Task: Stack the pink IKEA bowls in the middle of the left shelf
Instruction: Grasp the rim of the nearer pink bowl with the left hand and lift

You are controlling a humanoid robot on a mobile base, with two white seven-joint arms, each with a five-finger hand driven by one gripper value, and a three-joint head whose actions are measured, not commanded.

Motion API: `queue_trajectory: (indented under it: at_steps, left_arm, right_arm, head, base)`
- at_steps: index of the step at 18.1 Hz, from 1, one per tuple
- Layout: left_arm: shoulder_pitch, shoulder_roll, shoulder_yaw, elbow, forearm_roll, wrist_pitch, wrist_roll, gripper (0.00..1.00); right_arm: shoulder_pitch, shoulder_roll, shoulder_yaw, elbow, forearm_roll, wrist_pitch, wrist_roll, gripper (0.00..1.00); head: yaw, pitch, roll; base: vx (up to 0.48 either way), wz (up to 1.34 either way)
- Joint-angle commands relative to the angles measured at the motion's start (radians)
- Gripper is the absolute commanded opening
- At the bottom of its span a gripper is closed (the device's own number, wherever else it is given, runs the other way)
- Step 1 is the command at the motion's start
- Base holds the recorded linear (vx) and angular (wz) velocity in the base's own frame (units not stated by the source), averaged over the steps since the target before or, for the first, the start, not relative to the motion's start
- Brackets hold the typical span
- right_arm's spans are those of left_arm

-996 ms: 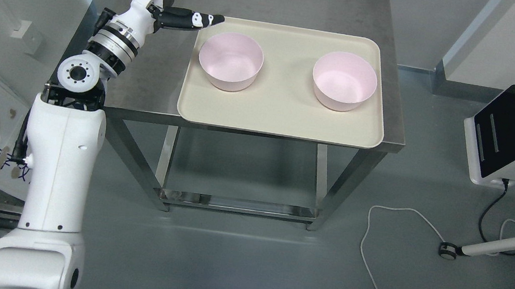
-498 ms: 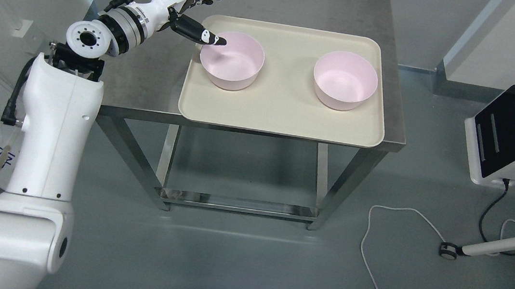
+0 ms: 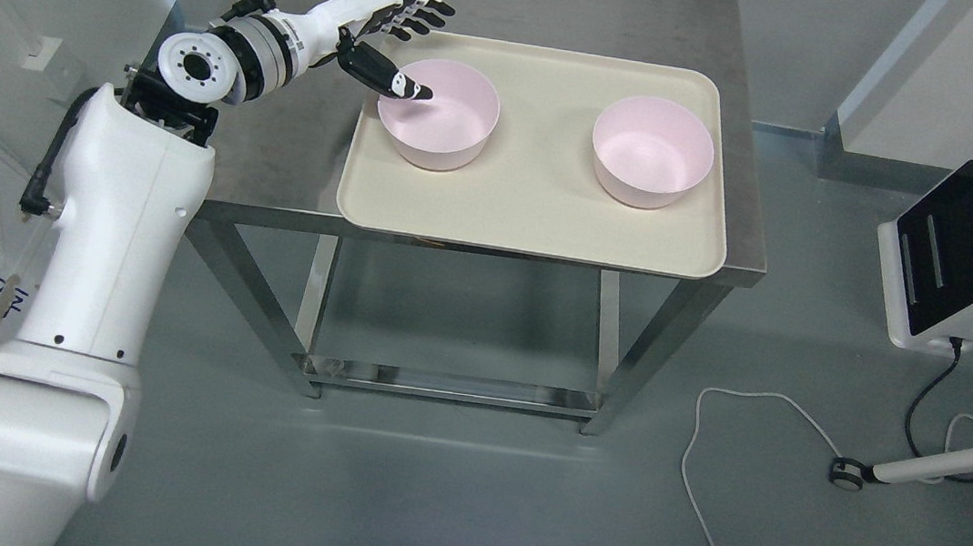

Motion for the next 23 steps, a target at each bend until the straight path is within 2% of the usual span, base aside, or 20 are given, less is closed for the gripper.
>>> queue_trajectory:
  at_steps: [1, 4, 7, 12, 17, 20, 23]
  left_arm:
    - [-0.009, -0.011, -0.095, 0.053, -0.013, 0.001, 0.005, 0.68]
    - [-0.009, -0.011, -0.092, 0.055, -0.045, -0.007, 0.014, 0.58]
    - [-0.008, -0.023, -0.085, 0.053, -0.14, -0.066, 0.015, 0.51]
    - [-0.004, -0.023, -0.088, 0.053, -0.158, -0.22, 0.014, 0.23]
    - [-0.006, -0.037, -0.068, 0.055, -0.177, -0.25, 0.014, 0.01]
    - [-0.02, -0.061, -0.008, 0.05, -0.171, -0.269, 0.014, 0.0]
    - [-0.081, -0.132, 0.047, 0.029, -0.163, -0.263, 0.005, 0.0]
  right_arm:
    - [0.0, -0.017, -0.011, 0.0, 0.008, 0.0, 0.0, 1.0]
    - [0.0, -0.017, -0.011, 0.0, 0.008, 0.0, 0.0, 1.0]
    - [0.0, -0.017, -0.011, 0.0, 0.008, 0.0, 0.0, 1.0]
    - [0.0, -0.017, -0.011, 0.0, 0.008, 0.0, 0.0, 1.0]
    - [0.0, -0.017, -0.011, 0.0, 0.008, 0.0, 0.0, 1.0]
    - [0.0, -0.017, -0.011, 0.0, 0.008, 0.0, 0.0, 1.0]
    - [0.0, -0.017, -0.011, 0.0, 0.008, 0.0, 0.0, 1.0]
  head:
    - [0.0, 0.0, 0.0]
    - [0.0, 0.0, 0.0]
    - [0.0, 0.0, 0.0]
    - [0.0, 0.0, 0.0]
    - [0.0, 0.0, 0.0]
    - [0.0, 0.0, 0.0]
    - [0.0, 0.0, 0.0]
  base:
    - [0.0, 0.0]
    - [0.0, 0.0]
    - [0.0, 0.0]
    - [0.0, 0.0]
    - [0.0, 0.0]
    - [0.0, 0.0]
    - [0.0, 0.0]
